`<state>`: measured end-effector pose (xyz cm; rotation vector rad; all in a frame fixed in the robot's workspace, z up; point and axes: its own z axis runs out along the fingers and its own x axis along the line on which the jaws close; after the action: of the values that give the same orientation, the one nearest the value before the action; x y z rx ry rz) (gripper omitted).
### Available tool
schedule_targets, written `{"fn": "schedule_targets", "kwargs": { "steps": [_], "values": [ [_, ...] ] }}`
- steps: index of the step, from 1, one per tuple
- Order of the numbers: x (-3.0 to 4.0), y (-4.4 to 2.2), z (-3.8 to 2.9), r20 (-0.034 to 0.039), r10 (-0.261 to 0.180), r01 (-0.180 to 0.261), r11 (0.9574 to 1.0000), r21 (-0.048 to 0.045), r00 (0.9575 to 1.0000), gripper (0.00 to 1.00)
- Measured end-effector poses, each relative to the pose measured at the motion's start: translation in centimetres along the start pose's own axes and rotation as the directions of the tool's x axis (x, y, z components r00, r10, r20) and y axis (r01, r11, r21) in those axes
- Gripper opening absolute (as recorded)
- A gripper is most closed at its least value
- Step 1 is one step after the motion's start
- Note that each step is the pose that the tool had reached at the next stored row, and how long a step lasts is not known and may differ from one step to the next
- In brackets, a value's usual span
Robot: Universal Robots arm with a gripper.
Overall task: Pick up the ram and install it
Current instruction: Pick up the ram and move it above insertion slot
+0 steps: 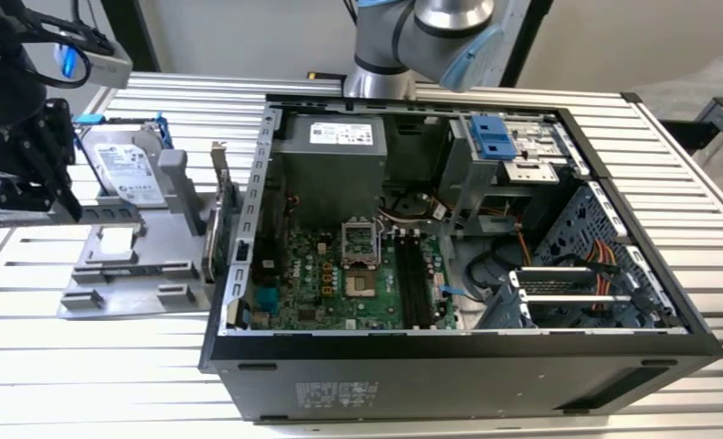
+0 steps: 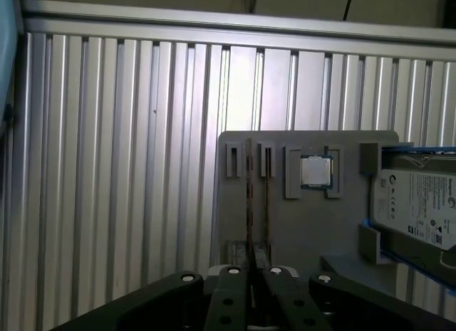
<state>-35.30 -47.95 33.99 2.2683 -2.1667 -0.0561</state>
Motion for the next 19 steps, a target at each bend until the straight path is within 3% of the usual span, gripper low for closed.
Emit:
{"fn": "schedule_targets", "kwargs": {
  "steps": [19],
  "values": [
    [-0.02, 0.03, -0.87, 0.0000, 0.000, 0.000, 1.0000, -0.0001, 1.0000, 0.00]
  ]
}}
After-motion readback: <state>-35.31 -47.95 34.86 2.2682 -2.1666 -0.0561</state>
